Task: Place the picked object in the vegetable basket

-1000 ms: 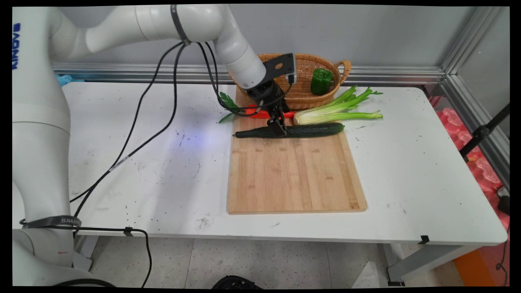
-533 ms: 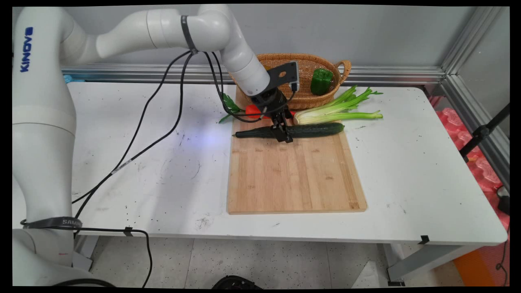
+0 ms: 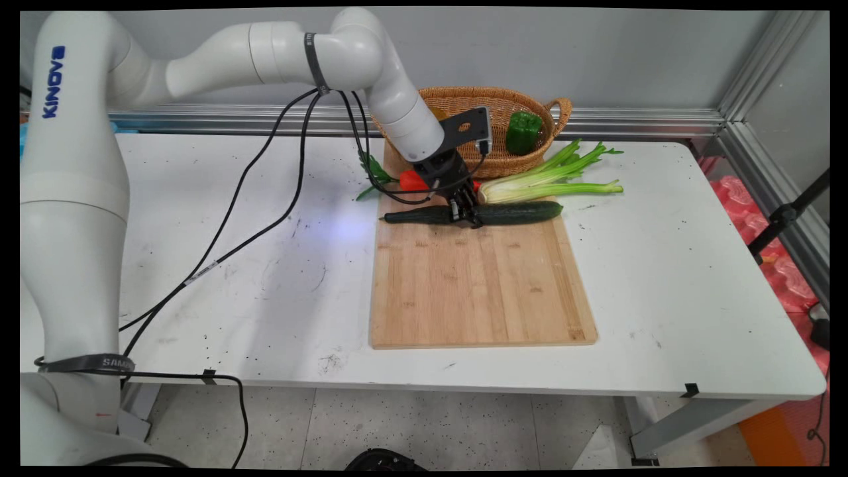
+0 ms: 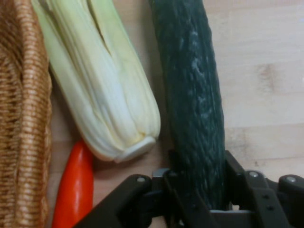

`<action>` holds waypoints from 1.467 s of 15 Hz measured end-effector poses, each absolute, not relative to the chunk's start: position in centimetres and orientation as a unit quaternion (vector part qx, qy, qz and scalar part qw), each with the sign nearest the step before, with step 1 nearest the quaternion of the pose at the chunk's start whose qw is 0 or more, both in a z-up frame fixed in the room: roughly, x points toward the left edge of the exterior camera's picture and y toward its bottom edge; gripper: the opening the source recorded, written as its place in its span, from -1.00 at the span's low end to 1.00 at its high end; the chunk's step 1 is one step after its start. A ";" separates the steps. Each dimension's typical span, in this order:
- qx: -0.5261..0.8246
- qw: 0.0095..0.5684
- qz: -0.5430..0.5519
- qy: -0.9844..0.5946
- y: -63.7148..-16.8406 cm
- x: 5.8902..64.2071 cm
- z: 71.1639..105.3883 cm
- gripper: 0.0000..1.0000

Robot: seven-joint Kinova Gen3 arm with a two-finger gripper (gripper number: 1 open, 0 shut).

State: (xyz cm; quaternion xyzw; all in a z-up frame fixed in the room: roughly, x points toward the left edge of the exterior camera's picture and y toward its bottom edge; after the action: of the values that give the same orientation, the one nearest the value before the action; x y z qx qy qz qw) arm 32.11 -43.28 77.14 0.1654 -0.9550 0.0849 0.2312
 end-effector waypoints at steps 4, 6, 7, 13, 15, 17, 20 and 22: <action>0.167 0.236 0.083 -0.954 -43.1 31.5 78.3 -1.00; 0.166 0.241 0.080 -0.953 -42.8 31.0 79.8 -1.00; 0.166 0.244 0.080 -0.952 -42.6 30.8 80.5 -1.00; 0.159 0.248 0.101 -0.950 -43.2 31.1 86.3 -1.00; 0.157 0.244 0.112 -0.950 -43.9 31.8 87.5 -1.00; 0.155 0.236 0.129 -0.950 -45.1 33.0 88.6 -1.00; 0.153 0.228 0.153 -0.949 -47.3 34.6 89.2 -1.00; 0.147 0.226 0.165 -0.949 -48.9 35.1 89.0 -1.00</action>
State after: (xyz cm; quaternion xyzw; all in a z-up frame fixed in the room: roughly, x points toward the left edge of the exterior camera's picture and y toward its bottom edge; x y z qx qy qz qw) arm 35.12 -48.90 89.03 0.1467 -0.9489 0.1649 0.2255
